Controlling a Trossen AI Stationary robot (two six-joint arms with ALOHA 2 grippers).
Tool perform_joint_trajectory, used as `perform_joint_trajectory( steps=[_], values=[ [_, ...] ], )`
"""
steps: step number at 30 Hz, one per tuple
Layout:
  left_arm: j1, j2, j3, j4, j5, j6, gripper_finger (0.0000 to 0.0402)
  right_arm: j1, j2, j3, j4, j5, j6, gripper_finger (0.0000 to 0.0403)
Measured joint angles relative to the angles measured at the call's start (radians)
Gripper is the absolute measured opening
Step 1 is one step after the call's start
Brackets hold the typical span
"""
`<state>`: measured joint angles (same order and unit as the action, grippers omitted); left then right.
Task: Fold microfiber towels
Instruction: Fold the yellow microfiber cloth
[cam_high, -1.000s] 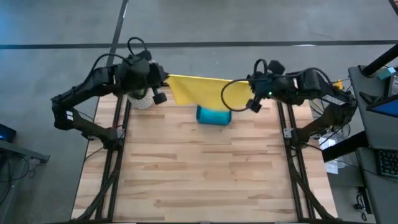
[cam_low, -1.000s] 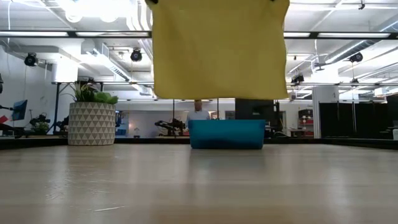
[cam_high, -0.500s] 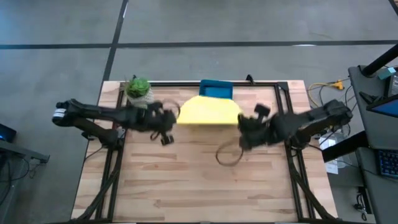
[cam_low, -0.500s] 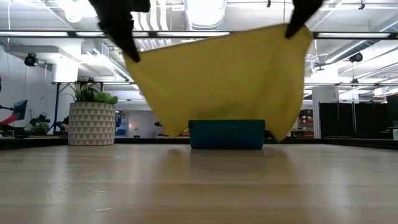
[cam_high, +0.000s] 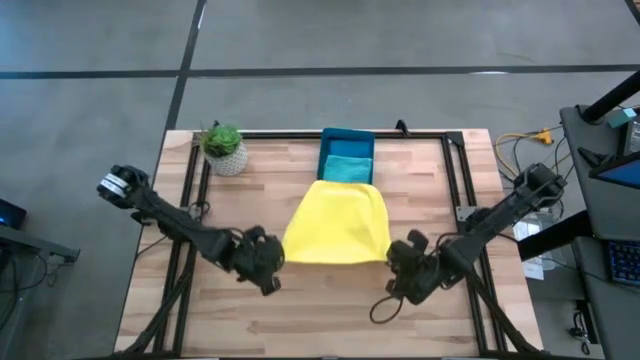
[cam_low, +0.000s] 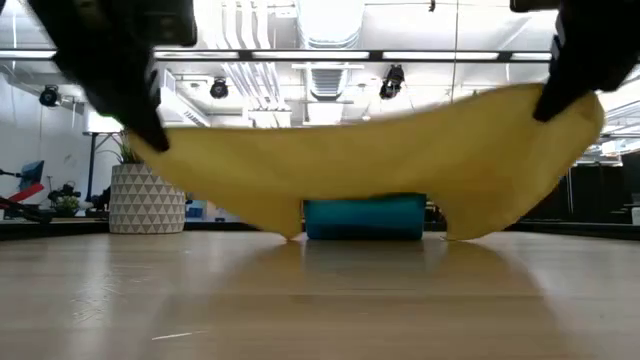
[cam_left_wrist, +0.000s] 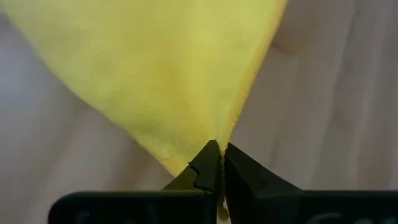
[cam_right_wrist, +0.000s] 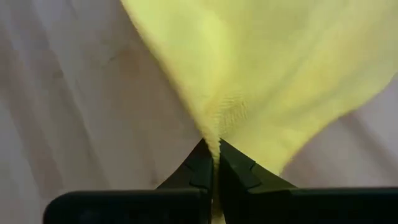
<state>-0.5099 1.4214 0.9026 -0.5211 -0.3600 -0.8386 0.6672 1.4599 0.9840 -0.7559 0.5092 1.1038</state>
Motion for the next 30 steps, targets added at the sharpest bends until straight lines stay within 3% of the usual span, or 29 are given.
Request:
perform_joint_trajectory(
  steps=[9, 16, 19, 23, 26, 30],
  values=[
    [-0.11, 0.181, 0.002, 0.207, 0.168, -0.141, 0.0, 0.09, 0.163, 0.057, 0.134, -0.162, 0.05, 0.0008],
    [-0.137, 0.146, -0.007, 0.197, 0.198, -0.222, 0.0, 0.151, 0.26, 0.189, 0.134, -0.243, 0.048, 0.0008],
    [-0.149, 0.091, 0.002, 0.087, 0.176, -0.229, 0.0, 0.168, 0.272, 0.239, 0.061, -0.207, 0.091, 0.0008],
    [-0.12, -0.041, 0.014, -0.153, 0.074, -0.149, 0.0, 0.156, 0.245, 0.296, -0.208, -0.126, 0.058, 0.0008],
    [-0.048, -0.177, 0.034, -0.264, 0.04, -0.064, 0.0, 0.095, 0.165, 0.32, -0.4, -0.086, -0.02, 0.0008],
    [0.061, -0.355, 0.07, -0.365, -0.073, 0.072, 0.0, -0.012, 0.008, 0.307, -0.467, -0.012, -0.171, 0.0008]
  ],
)
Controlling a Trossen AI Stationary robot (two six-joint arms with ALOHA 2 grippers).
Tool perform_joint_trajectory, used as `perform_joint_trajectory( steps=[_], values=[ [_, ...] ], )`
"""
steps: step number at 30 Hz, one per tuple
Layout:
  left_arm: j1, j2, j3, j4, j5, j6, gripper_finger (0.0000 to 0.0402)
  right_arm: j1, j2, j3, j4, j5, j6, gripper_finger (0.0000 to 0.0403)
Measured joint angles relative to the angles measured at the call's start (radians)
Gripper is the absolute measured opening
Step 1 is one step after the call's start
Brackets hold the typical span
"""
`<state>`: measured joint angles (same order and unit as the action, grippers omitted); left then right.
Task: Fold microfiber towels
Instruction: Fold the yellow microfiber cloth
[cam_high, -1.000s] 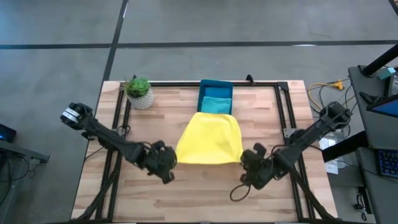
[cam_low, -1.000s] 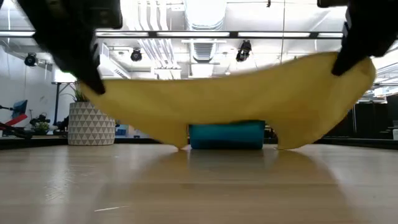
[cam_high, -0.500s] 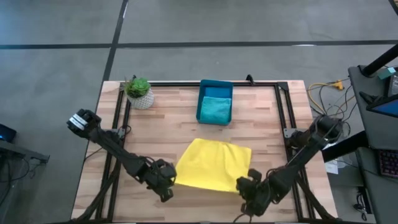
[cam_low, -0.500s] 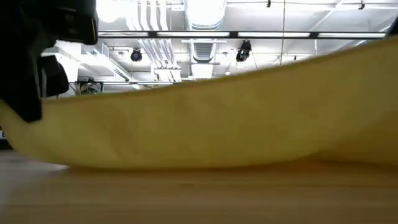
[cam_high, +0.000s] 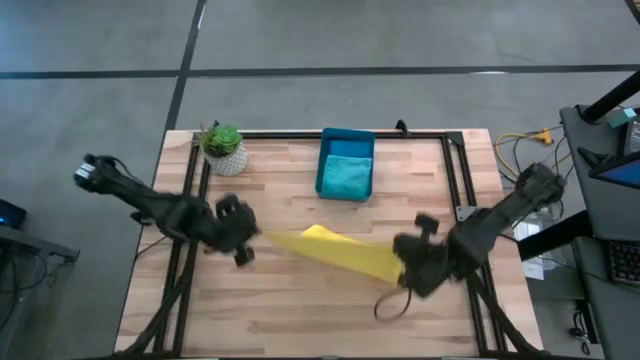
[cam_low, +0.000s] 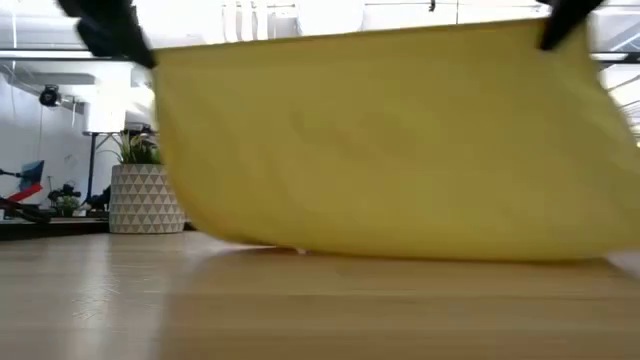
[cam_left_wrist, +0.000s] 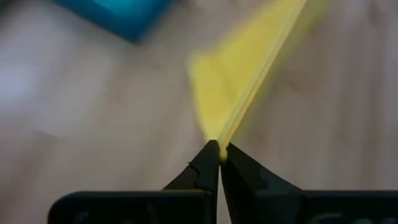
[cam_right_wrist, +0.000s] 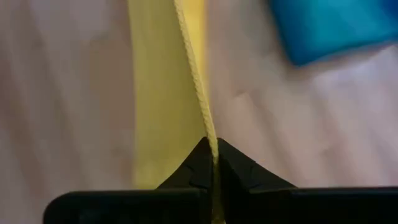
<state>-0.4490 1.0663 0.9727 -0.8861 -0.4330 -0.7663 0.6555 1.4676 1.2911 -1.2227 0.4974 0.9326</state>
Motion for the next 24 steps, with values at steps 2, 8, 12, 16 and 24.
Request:
perform_joint_trajectory(
  steps=[2, 8, 12, 16, 24],
  values=[
    [0.068, -0.077, 0.007, -0.031, -0.07, 0.101, 0.0, -0.073, -0.078, -0.011, -0.025, 0.03, -0.085, 0.0008],
    [0.367, -0.195, 0.092, -0.03, -0.127, 0.539, 0.0, -0.365, -0.291, 0.011, -0.088, 0.145, -0.375, 0.0008],
    [0.578, -0.181, 0.22, -0.011, -0.069, 0.723, 0.0, -0.576, -0.36, 0.089, -0.062, 0.132, -0.581, 0.0008],
    [0.717, -0.091, 0.327, -0.009, 0.173, 0.772, 0.0, -0.7, -0.342, 0.168, -0.021, -0.024, -0.718, 0.0008],
    [0.698, 0.131, 0.357, 0.247, 0.534, 0.661, 0.0, -0.707, -0.178, 0.314, -0.031, -0.114, -0.781, 0.0008]
  ],
)
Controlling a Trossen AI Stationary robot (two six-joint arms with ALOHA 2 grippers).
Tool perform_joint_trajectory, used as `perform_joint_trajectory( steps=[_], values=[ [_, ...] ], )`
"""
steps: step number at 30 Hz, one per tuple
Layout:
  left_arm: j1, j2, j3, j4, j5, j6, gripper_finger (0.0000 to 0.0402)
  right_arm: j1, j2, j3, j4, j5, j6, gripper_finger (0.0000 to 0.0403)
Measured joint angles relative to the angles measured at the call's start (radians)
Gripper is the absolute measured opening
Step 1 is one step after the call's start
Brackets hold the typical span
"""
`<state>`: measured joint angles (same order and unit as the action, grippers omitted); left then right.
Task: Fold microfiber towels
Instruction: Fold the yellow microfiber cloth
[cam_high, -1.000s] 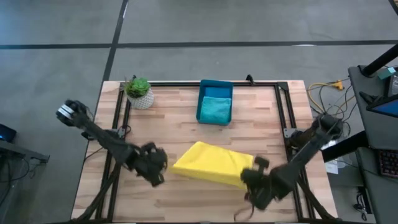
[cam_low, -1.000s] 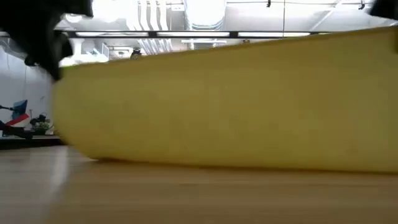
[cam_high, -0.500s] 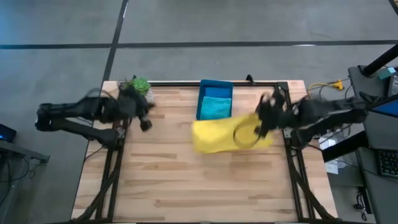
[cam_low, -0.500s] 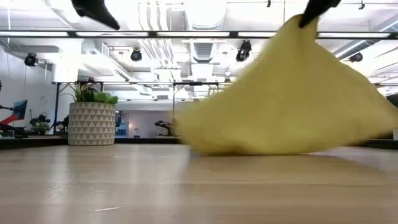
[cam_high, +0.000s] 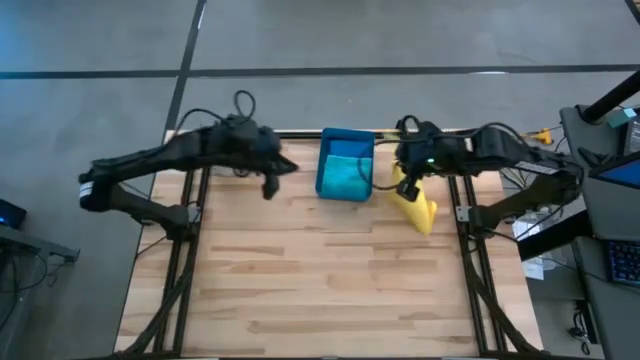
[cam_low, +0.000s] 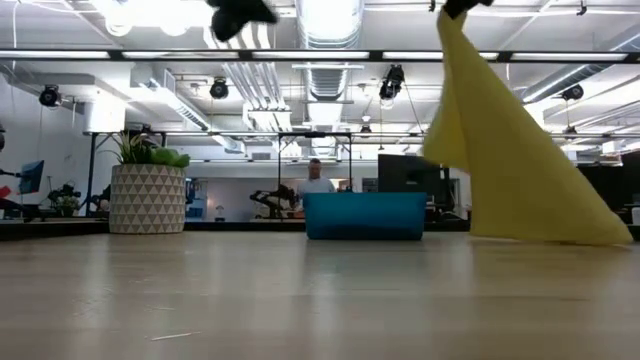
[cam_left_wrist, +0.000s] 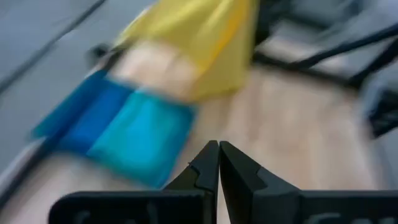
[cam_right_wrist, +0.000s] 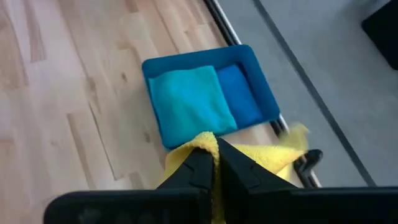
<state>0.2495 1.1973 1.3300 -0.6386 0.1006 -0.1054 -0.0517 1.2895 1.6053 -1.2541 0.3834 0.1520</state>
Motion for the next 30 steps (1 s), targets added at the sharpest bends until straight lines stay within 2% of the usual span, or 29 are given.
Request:
perform_joint_trajectory(
  steps=[4, 7, 9, 12, 17, 21, 24, 30],
  values=[
    [-0.032, 0.114, -0.004, 0.196, 0.149, -0.054, 0.0, -0.001, 0.085, 0.061, -0.015, -0.002, 0.001, 0.0008],
    [-0.069, 0.221, -0.013, 0.252, 0.161, -0.07, 0.0007, -0.001, 0.138, 0.111, -0.029, -0.002, 0.001, 0.0008],
    [-0.092, 0.289, -0.014, 0.291, 0.191, -0.066, 0.0026, -0.001, 0.166, 0.143, -0.032, -0.009, 0.002, 0.0008],
    [-0.121, 0.371, -0.014, 0.363, 0.232, -0.048, 0.0074, -0.001, 0.197, 0.2, -0.034, -0.026, 0.01, 0.0008],
    [-0.145, 0.491, -0.015, 0.463, 0.23, -0.069, 0.0173, 0.001, 0.227, 0.304, -0.073, -0.049, 0.037, 0.0008],
    [-0.142, 0.553, -0.015, 0.474, 0.214, -0.121, 0.0227, 0.013, 0.236, 0.371, -0.103, -0.054, 0.054, 0.0008],
    [-0.137, 0.579, -0.018, 0.463, 0.2, -0.126, 0.0244, 0.027, 0.236, 0.397, -0.125, -0.055, 0.056, 0.0008],
    [-0.126, 0.574, -0.026, 0.419, 0.118, -0.106, 0.0246, 0.052, 0.235, 0.404, -0.153, -0.098, 0.058, 0.0008]
  ],
)
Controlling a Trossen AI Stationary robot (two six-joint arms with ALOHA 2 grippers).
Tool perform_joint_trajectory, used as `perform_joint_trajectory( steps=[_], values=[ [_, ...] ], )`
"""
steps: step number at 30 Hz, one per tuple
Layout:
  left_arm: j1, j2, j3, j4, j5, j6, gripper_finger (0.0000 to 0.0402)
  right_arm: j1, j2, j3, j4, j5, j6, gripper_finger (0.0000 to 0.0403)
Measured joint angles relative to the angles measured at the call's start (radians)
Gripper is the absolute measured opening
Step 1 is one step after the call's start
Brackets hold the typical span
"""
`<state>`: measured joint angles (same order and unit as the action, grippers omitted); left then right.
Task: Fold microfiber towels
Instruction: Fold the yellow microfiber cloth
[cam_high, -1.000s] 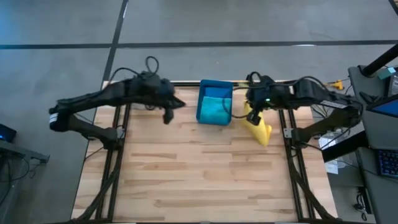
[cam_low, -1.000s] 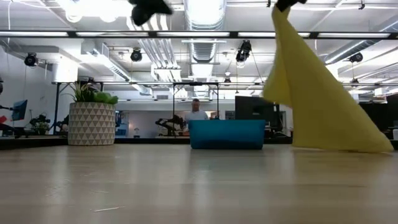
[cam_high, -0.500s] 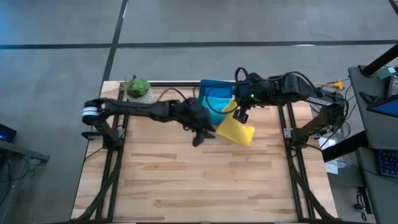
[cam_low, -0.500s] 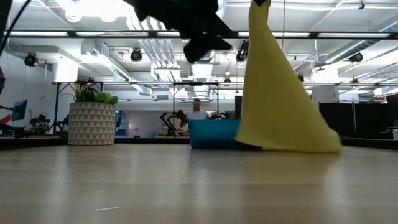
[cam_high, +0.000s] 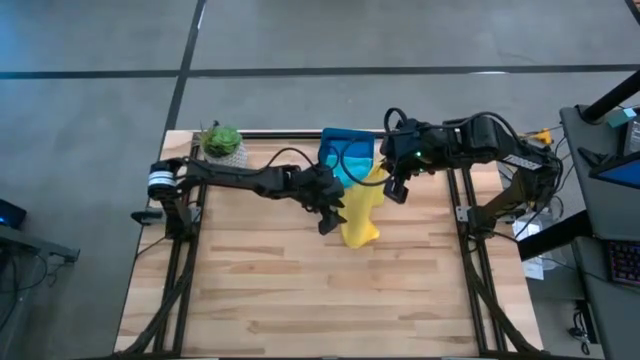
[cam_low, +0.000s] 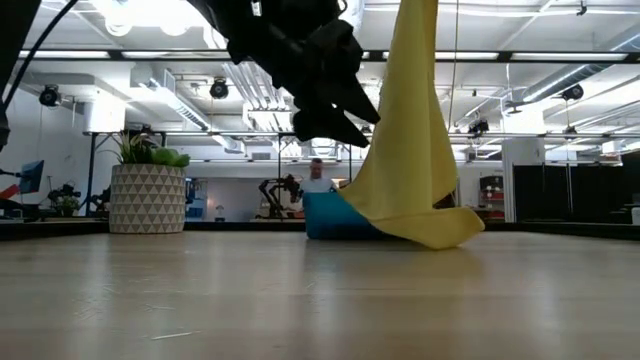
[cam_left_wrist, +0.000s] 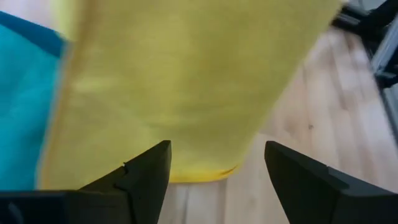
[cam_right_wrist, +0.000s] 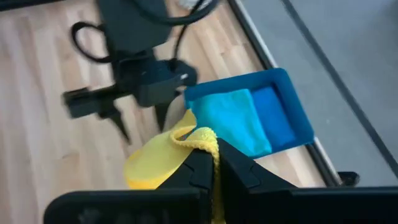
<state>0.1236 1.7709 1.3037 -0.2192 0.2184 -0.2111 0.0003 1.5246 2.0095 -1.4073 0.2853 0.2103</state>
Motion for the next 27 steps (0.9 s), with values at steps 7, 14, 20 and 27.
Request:
perform_joint_trajectory(
  steps=[7, 14, 20, 27],
  values=[
    [0.024, -0.006, 0.0, -0.004, -0.043, 0.063, 0.0246, 0.049, 0.003, -0.003, 0.001, -0.031, 0.0, 0.0008],
    [0.036, -0.006, 0.0, 0.012, -0.081, 0.194, 0.0246, 0.096, 0.003, -0.004, 0.001, -0.034, 0.021, 0.0008],
    [0.04, 0.023, -0.001, 0.023, -0.05, 0.279, 0.0246, 0.127, 0.003, -0.004, 0.005, -0.035, 0.026, 0.0008],
    [0.047, 0.075, 0.005, 0.043, -0.007, 0.277, 0.0246, 0.163, 0.003, -0.005, 0.04, -0.036, 0.026, 0.0008]
  ],
)
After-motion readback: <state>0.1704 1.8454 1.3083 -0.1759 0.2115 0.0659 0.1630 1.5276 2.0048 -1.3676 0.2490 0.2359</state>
